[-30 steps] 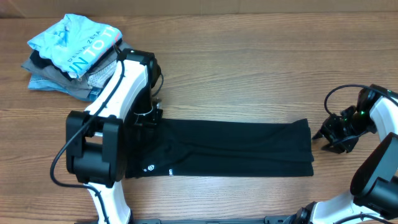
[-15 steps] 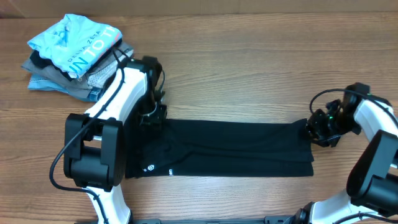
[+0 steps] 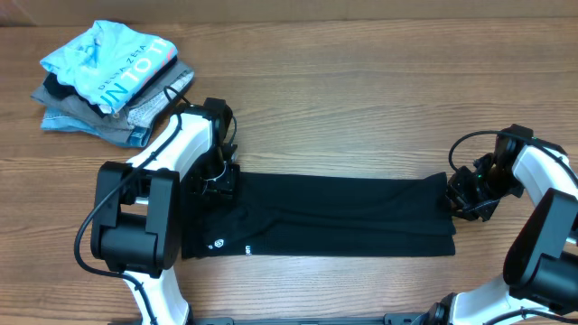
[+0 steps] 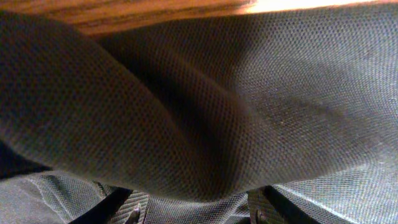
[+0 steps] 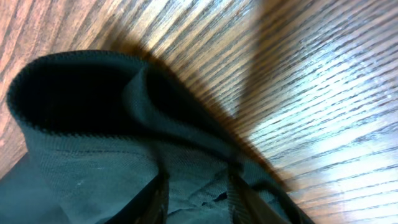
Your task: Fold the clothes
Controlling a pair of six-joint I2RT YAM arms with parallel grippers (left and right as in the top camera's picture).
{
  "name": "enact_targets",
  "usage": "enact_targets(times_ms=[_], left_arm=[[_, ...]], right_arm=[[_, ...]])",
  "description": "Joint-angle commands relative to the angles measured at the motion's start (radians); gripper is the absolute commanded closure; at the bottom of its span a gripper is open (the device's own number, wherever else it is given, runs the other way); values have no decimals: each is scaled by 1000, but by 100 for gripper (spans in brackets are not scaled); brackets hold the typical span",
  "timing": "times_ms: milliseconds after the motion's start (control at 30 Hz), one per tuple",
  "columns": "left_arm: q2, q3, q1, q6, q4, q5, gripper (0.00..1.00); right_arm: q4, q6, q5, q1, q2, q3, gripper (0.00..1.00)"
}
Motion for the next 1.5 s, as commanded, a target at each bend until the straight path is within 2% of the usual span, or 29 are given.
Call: enact_targets(times_ms=[0, 100, 200, 233, 300, 400, 533, 833, 1100, 1133, 1167, 1233, 1267, 1300, 1367, 1467], left_arm=[[-27, -13, 3, 4, 24, 3, 46], [-27, -13, 3, 4, 34, 3, 46], [-27, -13, 3, 4, 38, 3, 46], [-27, -13, 3, 4, 39, 3, 46], [-27, -13, 3, 5, 39, 3, 46], [-27, -13, 3, 5, 38, 3, 46], [-27, -13, 3, 5, 37, 3, 46], [-27, -13, 3, 5, 39, 3, 46], [-27, -13, 3, 5, 34, 3, 45], [-27, -13, 3, 5, 32, 3, 44], [-27, -13, 3, 5, 30, 3, 41], [-27, -13, 3, 5, 26, 3, 37], [-27, -13, 3, 5, 23, 3, 32], [-27, -13, 3, 5, 21, 4, 28], [-27, -12, 3, 5, 14, 3, 28], [-28, 14, 4, 5, -27, 8, 29]], right_arm=[[-3, 21, 14, -2, -22, -7, 66], [1, 29, 13, -2, -21, -19, 65], [22, 31, 13, -2, -21, -45, 59], [34, 45, 13, -2, -21, -53, 62], [55, 51, 6, -2, -21, -59, 76], [48, 50, 6, -2, -23, -50, 90], [-4, 46, 38, -11, -40, -10, 96], [-156, 53, 130, -20, -99, 34, 96], [-180, 75, 182, -26, -98, 25, 95], [-179, 75, 182, -29, -98, 25, 93], [-180, 75, 182, -33, -98, 25, 83], [-180, 74, 182, -42, -98, 25, 46], [-180, 74, 182, -47, -98, 25, 41], [-179, 74, 180, -53, -98, 25, 39], [-169, 74, 166, -64, -99, 28, 38], [-147, 13, 46, -76, -101, 39, 41]])
